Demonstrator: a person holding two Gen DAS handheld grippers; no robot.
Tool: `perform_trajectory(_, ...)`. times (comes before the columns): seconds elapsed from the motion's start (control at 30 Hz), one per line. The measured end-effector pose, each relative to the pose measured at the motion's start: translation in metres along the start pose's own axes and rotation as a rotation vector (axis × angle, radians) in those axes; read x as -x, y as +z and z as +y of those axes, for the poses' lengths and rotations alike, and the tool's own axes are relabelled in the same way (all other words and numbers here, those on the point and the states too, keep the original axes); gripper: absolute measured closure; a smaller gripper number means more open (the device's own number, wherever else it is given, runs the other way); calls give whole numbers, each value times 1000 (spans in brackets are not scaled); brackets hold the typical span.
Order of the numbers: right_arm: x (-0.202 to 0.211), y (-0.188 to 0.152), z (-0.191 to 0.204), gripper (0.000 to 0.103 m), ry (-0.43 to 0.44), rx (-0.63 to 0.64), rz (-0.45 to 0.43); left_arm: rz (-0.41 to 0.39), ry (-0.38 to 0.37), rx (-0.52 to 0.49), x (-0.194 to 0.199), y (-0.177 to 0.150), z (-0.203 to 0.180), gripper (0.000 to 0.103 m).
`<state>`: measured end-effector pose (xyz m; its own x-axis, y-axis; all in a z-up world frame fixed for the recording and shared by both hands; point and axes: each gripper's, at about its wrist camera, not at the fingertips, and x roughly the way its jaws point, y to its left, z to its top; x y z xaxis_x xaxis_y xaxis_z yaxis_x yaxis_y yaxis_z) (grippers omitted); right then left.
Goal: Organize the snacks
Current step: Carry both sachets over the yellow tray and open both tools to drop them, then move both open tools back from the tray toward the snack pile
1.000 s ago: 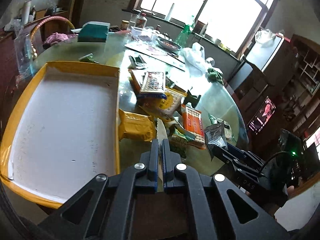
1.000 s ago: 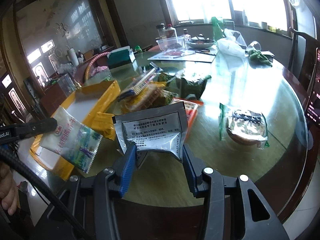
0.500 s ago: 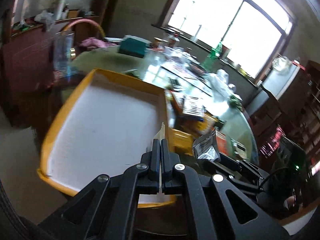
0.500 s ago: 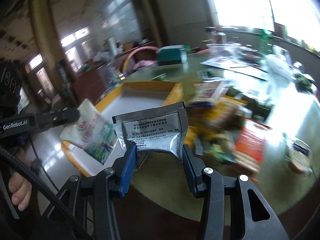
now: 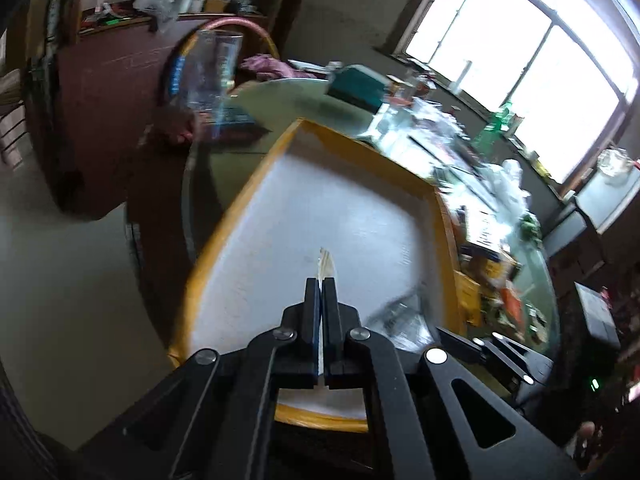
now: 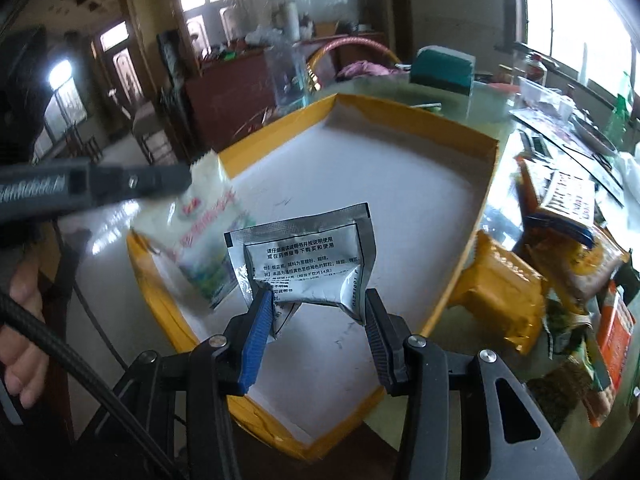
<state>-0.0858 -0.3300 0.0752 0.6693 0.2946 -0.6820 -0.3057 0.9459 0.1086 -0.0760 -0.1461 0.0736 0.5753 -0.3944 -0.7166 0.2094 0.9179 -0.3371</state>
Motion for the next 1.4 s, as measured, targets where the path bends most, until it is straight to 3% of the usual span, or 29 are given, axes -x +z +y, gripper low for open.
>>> perform_trajectory(0.27, -3, -4, 13, 52, -28, 45, 3, 56, 179, 48, -34, -2, 30, 97)
perform_trajectory(0.4, 2, -4, 10, 42, -7, 15, -17, 43, 224, 24, -32, -5, 24, 97)
perform_trajectory(0.5, 14, -6, 1, 38, 33, -30, -49, 43, 261, -33, -31, -7, 7, 72)
perform_trajectory(0.53, 19, -7, -2, 38, 45, -45, -61, 28, 274, -45, -28, -8, 1, 57)
perform_trajectory(0.57, 26, -10, -7, 37, 60, -68, -79, 6, 272, -55, -25, -9, -6, 44)
perform_trajectory(0.63, 39, -16, -16, 34, 72, -101, -112, -35, 233, -66, -17, -12, -22, 34)
perform_trajectory(0.73, 55, -29, -33, 27, 51, -166, -145, -72, 186, -86, -12, -17, -49, 26)
perform_trajectory(0.97, 90, -61, -77, 27, 10, -313, -192, -84, 80, -161, -11, -29, -111, 22)
perform_trajectory(1.13, 111, -79, -106, 27, -25, -411, -219, -45, 7, -215, -17, -36, -150, 21)
perform_trajectory(1.4, 119, -99, -132, 27, -43, -518, -226, -20, -26, -288, -19, -52, -188, 21)
